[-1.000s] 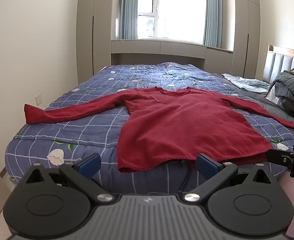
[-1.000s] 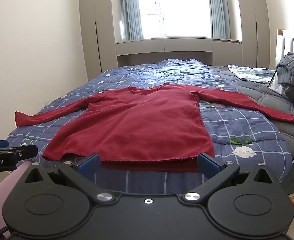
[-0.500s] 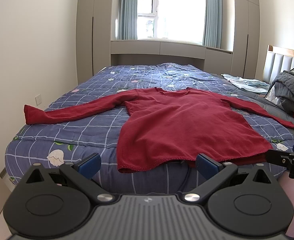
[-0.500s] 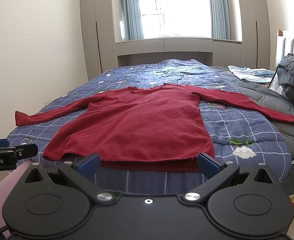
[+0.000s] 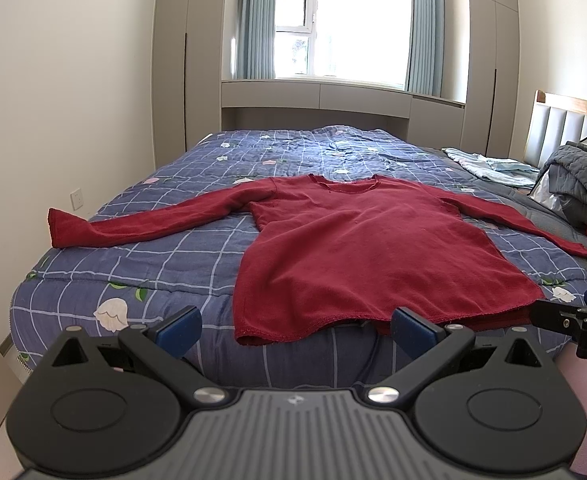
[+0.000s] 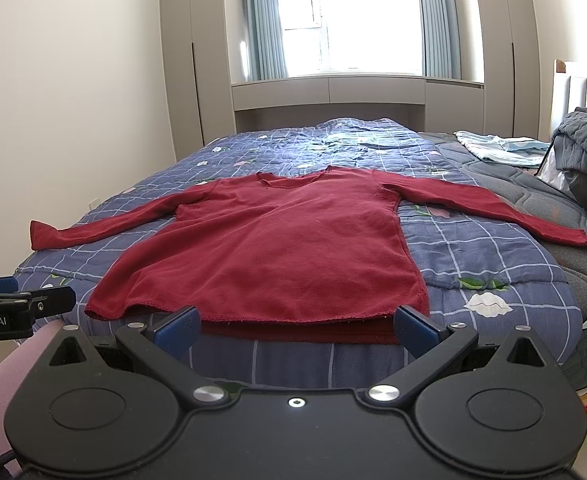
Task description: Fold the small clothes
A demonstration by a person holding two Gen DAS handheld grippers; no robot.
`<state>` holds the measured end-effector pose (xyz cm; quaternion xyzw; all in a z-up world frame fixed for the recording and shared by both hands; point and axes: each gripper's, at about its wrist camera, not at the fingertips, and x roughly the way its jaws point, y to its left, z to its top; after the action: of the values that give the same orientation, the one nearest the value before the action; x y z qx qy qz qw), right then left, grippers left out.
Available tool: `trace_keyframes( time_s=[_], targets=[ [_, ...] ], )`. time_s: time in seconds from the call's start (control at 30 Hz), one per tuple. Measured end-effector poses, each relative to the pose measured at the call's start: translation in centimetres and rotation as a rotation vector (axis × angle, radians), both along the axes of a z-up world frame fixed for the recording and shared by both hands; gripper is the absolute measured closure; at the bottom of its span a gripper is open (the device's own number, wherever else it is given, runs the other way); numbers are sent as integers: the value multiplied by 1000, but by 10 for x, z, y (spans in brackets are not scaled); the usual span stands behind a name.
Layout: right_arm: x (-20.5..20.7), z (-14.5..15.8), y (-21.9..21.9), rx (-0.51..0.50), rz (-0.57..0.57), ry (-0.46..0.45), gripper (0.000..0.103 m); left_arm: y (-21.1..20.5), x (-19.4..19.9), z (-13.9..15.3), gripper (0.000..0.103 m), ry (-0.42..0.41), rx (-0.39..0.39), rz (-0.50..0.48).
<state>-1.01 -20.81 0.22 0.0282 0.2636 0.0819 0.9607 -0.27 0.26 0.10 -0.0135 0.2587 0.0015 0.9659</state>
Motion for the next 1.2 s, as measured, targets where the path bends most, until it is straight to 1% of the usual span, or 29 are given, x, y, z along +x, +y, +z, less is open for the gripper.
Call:
trace_keyframes(
  time_s=[1.0, 1.13, 1.2],
  targets=[
    [0, 0, 1, -4, 0, 2, 0, -1, 1, 0, 0, -1, -2, 0],
    [1, 3, -2, -4, 0, 2, 0, -1, 1, 0, 0, 1, -2, -1],
    [1, -2, 2, -3, 0, 2, 0, -1, 1, 0, 0, 0, -2, 0]
  ],
)
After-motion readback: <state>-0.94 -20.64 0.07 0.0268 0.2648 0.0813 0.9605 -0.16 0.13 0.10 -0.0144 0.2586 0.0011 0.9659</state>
